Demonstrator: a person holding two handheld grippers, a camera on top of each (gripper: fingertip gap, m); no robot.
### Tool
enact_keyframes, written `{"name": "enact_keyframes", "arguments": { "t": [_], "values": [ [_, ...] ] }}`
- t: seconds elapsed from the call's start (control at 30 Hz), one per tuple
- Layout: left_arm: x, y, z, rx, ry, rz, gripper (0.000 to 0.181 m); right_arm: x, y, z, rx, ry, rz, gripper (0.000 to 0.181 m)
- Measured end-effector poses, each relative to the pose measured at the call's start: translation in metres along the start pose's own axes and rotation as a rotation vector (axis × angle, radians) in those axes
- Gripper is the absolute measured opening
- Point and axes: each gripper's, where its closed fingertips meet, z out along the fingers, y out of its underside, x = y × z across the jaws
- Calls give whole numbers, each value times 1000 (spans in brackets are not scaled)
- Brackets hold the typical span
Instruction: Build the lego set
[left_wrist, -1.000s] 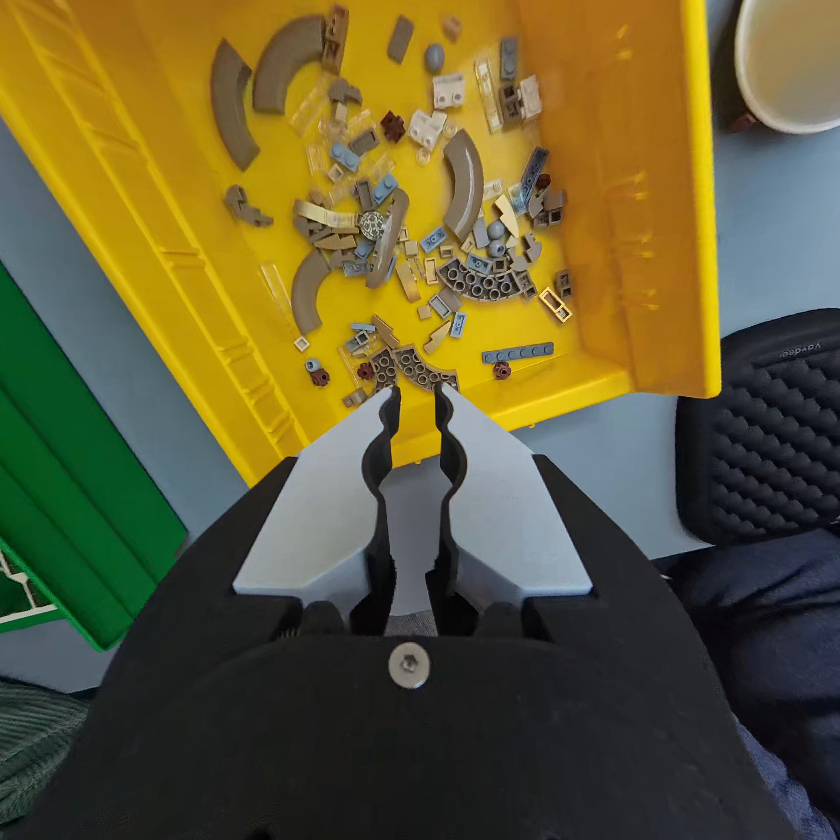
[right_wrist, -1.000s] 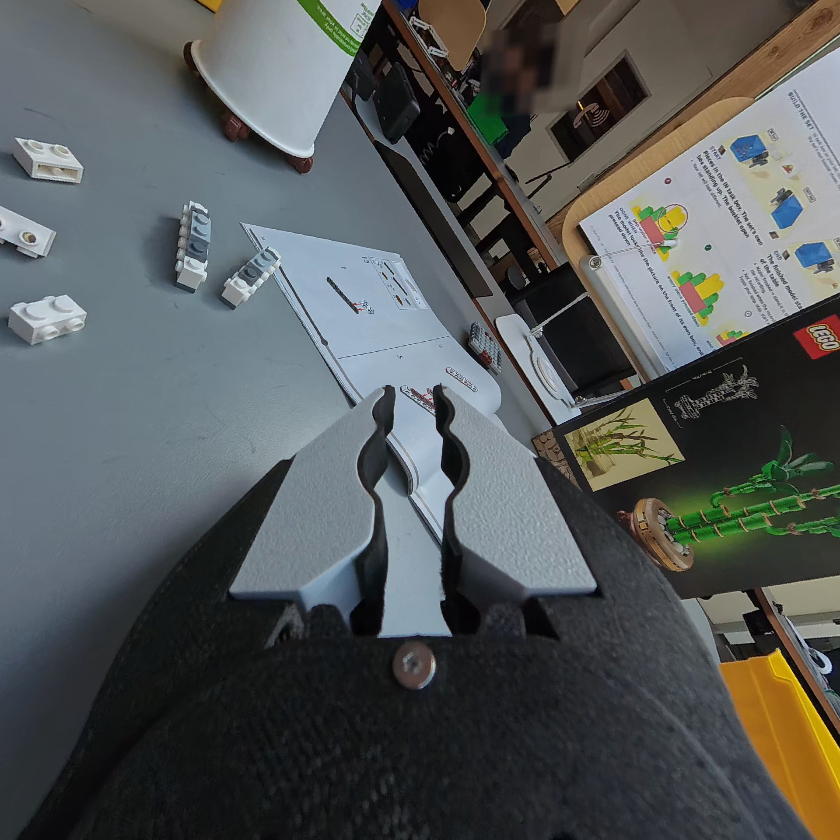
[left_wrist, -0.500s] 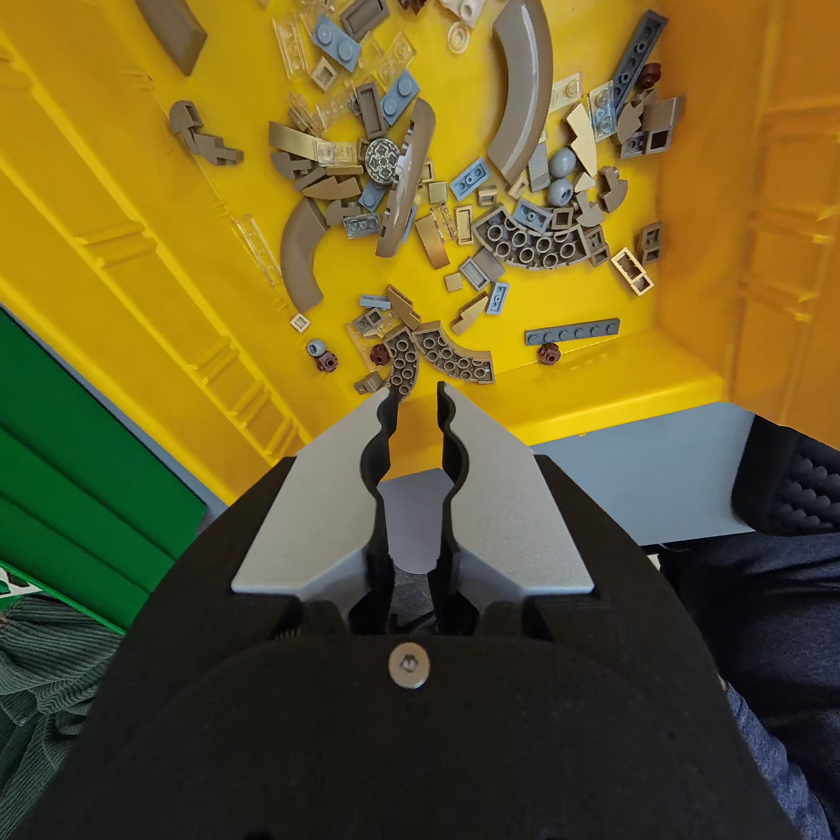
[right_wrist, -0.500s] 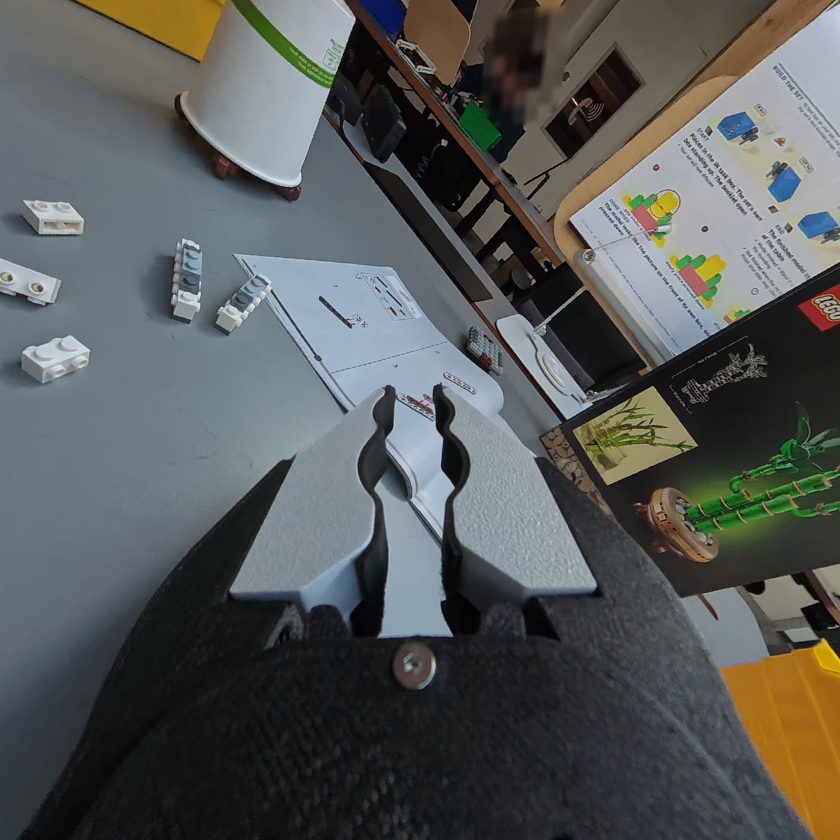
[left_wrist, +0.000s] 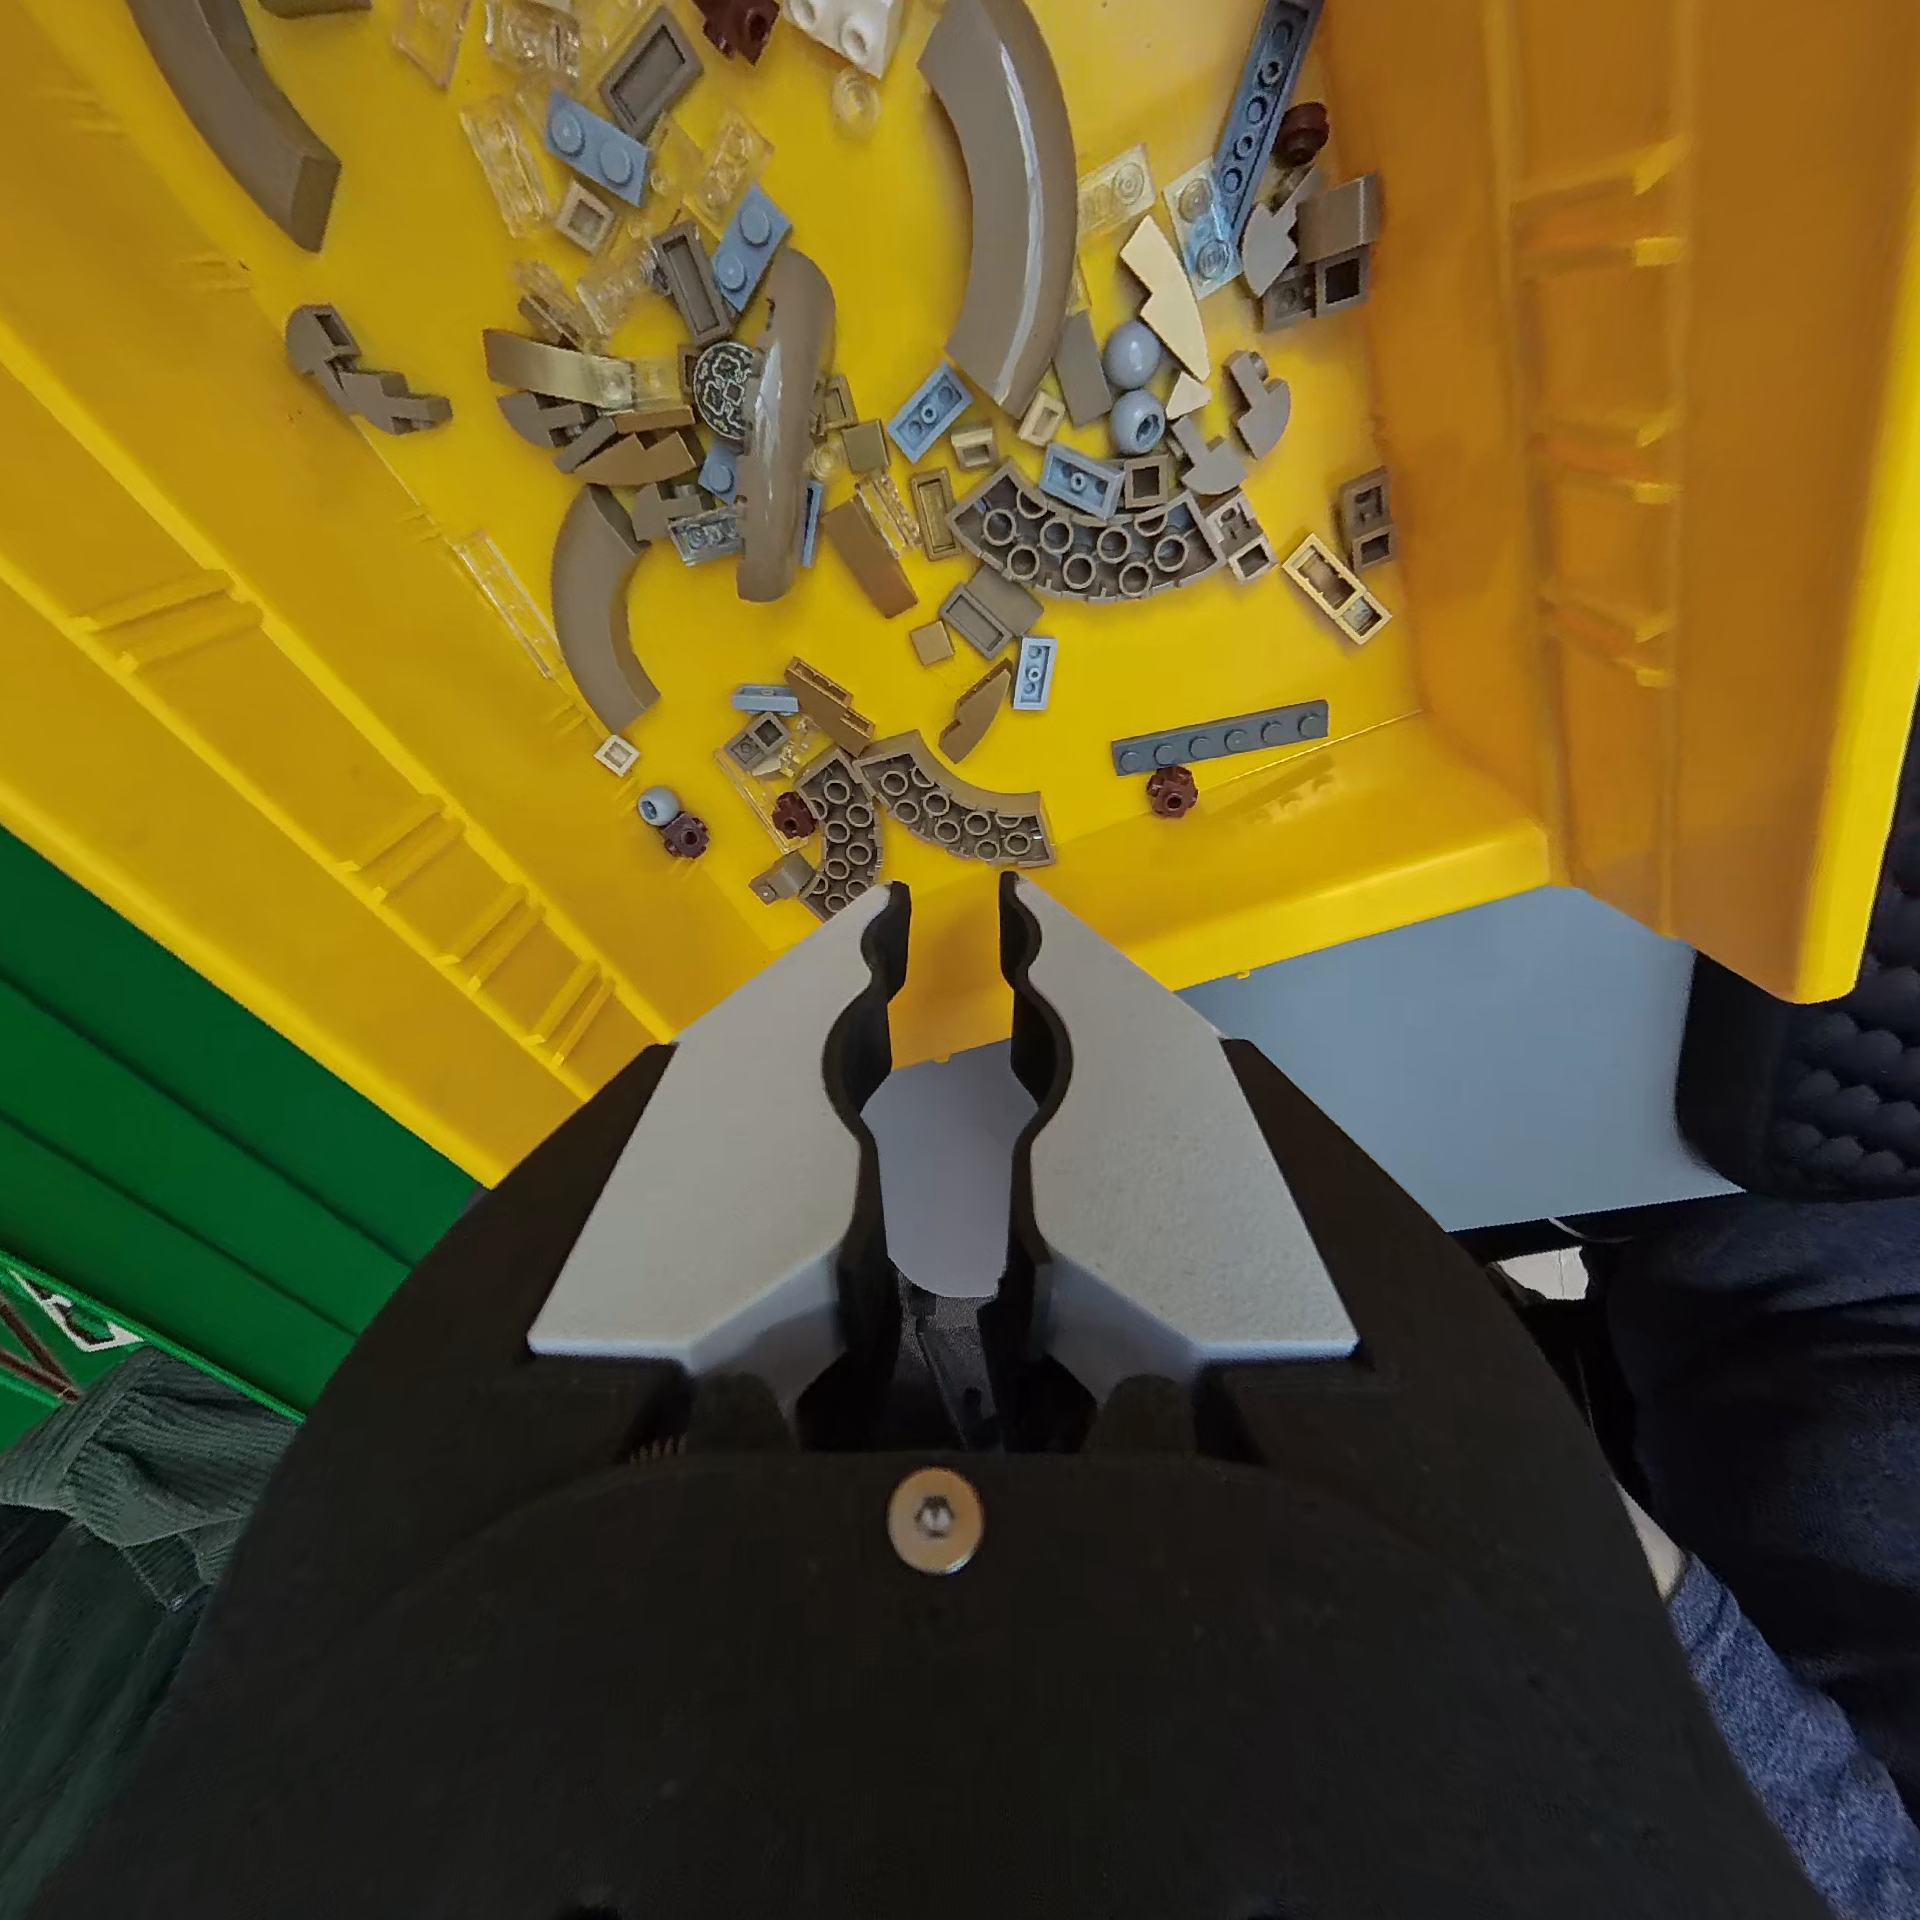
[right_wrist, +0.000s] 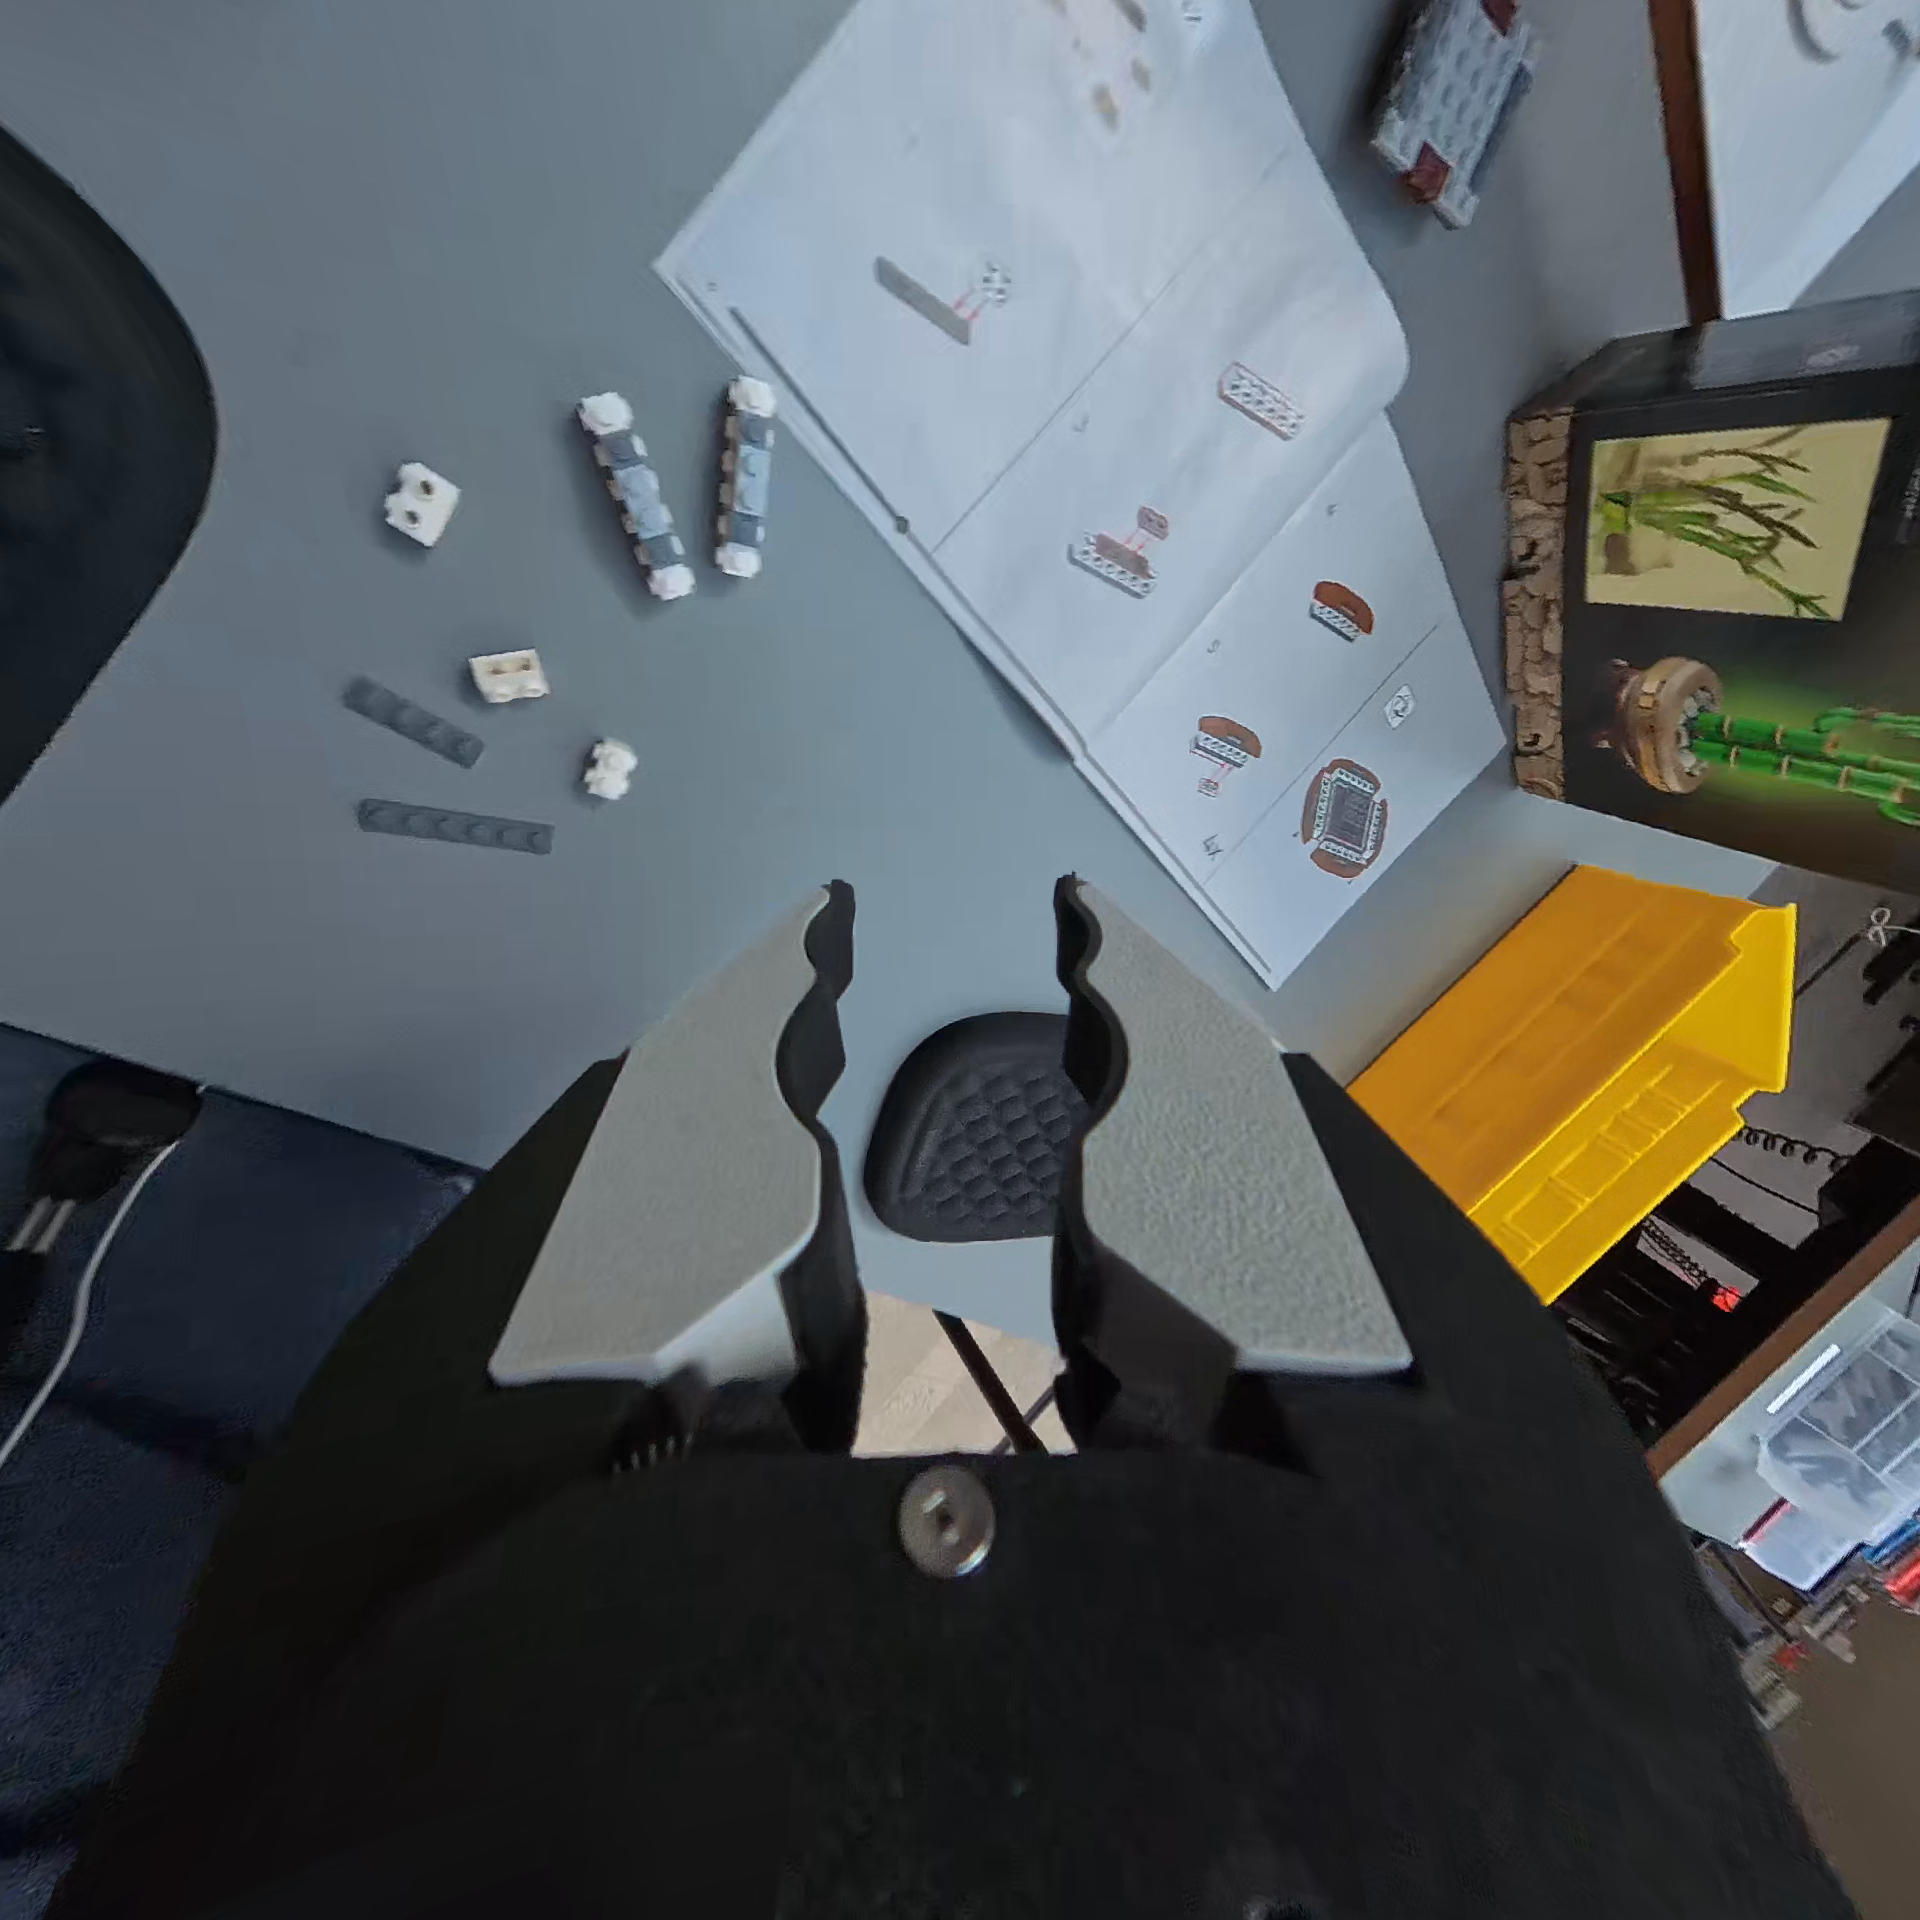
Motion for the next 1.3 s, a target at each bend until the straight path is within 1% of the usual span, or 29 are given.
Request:
{"name": "enact_keyframes", "arguments": {
  "t": [0.03,0.1,0.17,0.27,0.33,0.4,0.5,0.6,0.63,0.73,0.87,0.93,1.03,1.1,1.17,1.23,1.3],
  "values": [
    [1,0,1,-5,-1,4,15,-17,-4,-7,-41,-25,-44,35],
    [3,0,2,-13,-2,8,15,-38,-12,-19,-107,14,-155,37],
    [4,-1,3,-18,-2,16,15,-67,-20,-27,-129,-13,-256,36],
    [6,-4,4,-20,-3,27,15,-95,-19,-31,-170,-75,-372,38],
    [6,-5,4,-24,-5,32,15,-109,-14,-33,-196,-154,-395,39],
    [7,-5,3,-20,-8,39,15,-118,-15,-33,-198,-213,-436,35],
    [9,-7,1,-5,-7,46,14,-114,-12,-32,-254,-236,-431,40],
    [8,-7,0,2,-4,46,14,-99,-19,-28,-246,-232,-418,38],
    [6,-7,0,7,-5,42,14,-89,-20,-25,-245,-237,-378,39],
    [1,-6,-4,26,-10,21,15,-50,-24,-13,-203,-245,-174,38],
    [-2,-4,-10,71,4,8,18,-2,-19,7,-24,-321,71,37],
    [-5,-3,-14,97,11,0,20,21,-17,17,118,-351,188,37],
    [-9,-9,-23,172,23,-11,21,44,-2,33,302,-438,359,33],
    [-10,-15,-32,234,31,-6,21,60,5,44,436,-456,418,33],
    [-4,-20,-39,289,59,26,21,84,7,55,617,-387,443,41],
    [-1,-20,-39,300,68,56,21,98,10,62,786,-286,399,51],
    [-5,-16,-33,260,52,57,22,118,16,65,951,-77,350,61]
  ]
}}
